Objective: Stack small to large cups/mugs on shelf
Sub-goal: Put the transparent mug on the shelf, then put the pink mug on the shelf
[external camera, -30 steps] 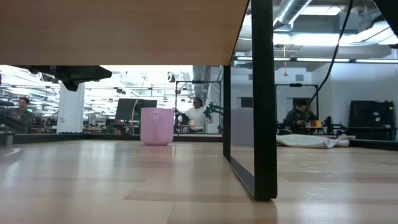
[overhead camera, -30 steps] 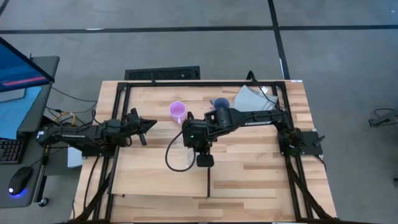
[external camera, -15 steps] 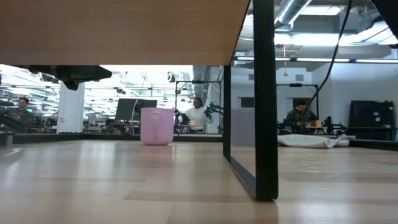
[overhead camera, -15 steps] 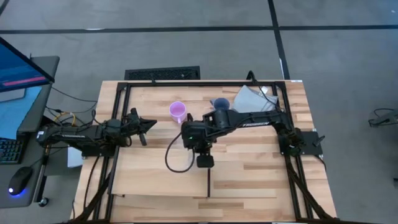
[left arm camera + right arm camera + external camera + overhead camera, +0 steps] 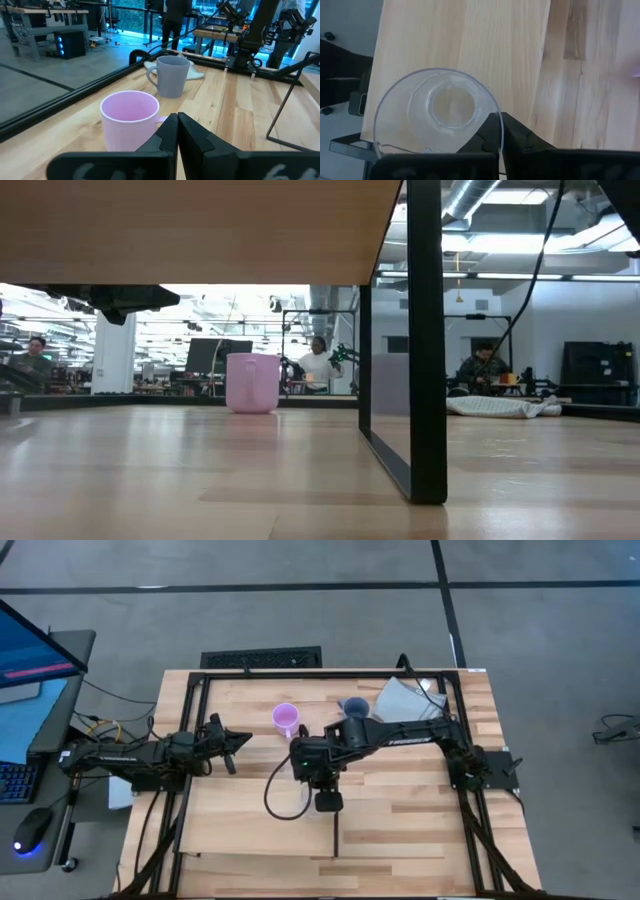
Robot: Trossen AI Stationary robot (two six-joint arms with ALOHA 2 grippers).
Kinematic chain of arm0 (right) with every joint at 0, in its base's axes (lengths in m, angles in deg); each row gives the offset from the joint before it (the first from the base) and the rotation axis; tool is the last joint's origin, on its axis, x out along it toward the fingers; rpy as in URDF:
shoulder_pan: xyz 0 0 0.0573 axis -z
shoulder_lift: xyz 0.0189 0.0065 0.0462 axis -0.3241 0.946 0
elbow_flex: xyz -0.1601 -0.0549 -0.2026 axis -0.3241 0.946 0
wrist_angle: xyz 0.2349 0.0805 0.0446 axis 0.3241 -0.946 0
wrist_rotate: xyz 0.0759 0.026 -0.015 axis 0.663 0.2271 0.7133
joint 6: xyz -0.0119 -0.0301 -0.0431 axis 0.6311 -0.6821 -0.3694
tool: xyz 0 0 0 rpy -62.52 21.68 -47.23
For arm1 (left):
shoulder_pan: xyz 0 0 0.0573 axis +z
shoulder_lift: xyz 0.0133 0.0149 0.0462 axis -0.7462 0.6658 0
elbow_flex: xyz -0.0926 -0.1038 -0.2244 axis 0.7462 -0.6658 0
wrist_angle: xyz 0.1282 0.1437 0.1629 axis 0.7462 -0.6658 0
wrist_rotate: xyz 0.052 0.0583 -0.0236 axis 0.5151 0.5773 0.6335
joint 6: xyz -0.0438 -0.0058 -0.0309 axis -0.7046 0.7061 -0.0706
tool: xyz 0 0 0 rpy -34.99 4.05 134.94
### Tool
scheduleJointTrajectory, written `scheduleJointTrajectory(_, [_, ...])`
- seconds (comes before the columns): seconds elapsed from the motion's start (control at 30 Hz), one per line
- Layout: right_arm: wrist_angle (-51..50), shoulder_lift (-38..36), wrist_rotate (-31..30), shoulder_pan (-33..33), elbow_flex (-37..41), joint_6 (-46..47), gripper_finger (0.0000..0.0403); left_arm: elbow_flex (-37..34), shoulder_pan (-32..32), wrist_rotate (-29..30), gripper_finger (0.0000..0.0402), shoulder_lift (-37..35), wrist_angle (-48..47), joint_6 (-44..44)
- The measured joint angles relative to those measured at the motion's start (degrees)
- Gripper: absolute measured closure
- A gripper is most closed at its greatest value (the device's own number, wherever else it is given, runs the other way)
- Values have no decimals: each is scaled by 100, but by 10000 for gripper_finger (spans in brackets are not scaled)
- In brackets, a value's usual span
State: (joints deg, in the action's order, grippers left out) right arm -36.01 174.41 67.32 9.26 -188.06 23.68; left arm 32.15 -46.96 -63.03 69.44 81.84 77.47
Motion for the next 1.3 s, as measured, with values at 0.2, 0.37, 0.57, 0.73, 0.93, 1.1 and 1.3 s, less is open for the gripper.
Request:
scheduleJointTrajectory(0.2, [-9, 9, -37, 2, 9, -4, 363, 2, 0, 0, 401, 0, 0, 39])
scheduleJointTrajectory(0.37, [-13, 15, -37, 0, 11, -7, 354, 0, 1, 1, 401, 0, 0, 40])
scheduleJointTrajectory(0.57, [-24, 26, -37, -2, -18, -9, 343, 1, 0, 1, 401, 0, 0, 42])
scheduleJointTrajectory(0.73, [67, 31, -35, -9, -46, -17, 325, 0, 0, 2, 401, 0, 0, 39])
scheduleJointTrajectory(0.93, [67, -39, -33, -47, -57, -5, 294, 0, 0, 2, 401, 2, 0, 40])
scheduleJointTrajectory(1.1, [64, -39, -28, -87, -57, -2, 276, 1, 2, 3, 401, 0, 0, 39])
scheduleJointTrajectory(1.3, [72, -39, -19, -83, -57, -7, 256, 2, 0, 2, 401, 0, 0, 39])
